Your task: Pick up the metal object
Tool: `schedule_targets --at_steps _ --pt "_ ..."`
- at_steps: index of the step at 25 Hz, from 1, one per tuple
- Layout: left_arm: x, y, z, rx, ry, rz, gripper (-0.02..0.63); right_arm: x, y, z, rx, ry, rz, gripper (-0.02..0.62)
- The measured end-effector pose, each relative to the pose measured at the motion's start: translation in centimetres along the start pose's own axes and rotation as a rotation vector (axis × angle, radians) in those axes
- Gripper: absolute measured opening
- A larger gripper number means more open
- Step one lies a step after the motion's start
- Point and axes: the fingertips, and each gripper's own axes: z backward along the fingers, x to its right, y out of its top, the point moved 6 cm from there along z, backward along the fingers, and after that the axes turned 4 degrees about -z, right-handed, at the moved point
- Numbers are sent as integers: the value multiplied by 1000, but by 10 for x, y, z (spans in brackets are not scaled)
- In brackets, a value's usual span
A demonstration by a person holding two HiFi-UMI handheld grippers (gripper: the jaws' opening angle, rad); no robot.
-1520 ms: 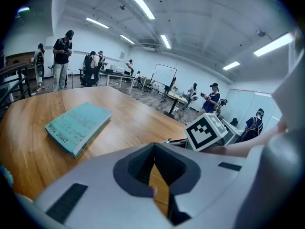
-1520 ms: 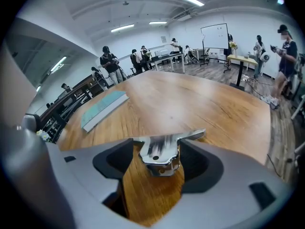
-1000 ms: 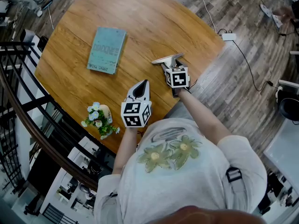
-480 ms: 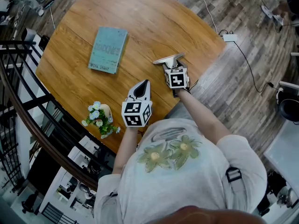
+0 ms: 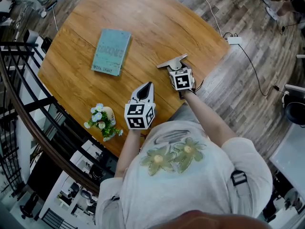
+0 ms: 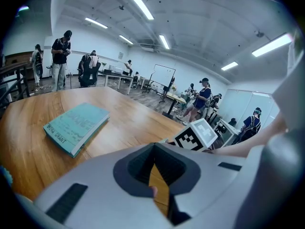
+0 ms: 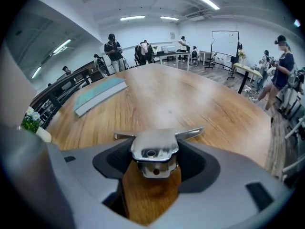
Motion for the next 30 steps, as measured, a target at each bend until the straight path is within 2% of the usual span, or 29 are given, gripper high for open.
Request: schedule_targets --at_steps 5,15,23,30 --pt "-2 0 3 5 6 -2 14 -2 4 8 -15 6 43 293" --pt "-2 1 9 22 11 -7 14 -6 7 15 26 44 123 290" --pt "0 2 14 43 22 -15 15 -12 8 31 5 66 124 287" --pt "1 4 23 59 40 -18 15 -12 11 47 39 83 131 287"
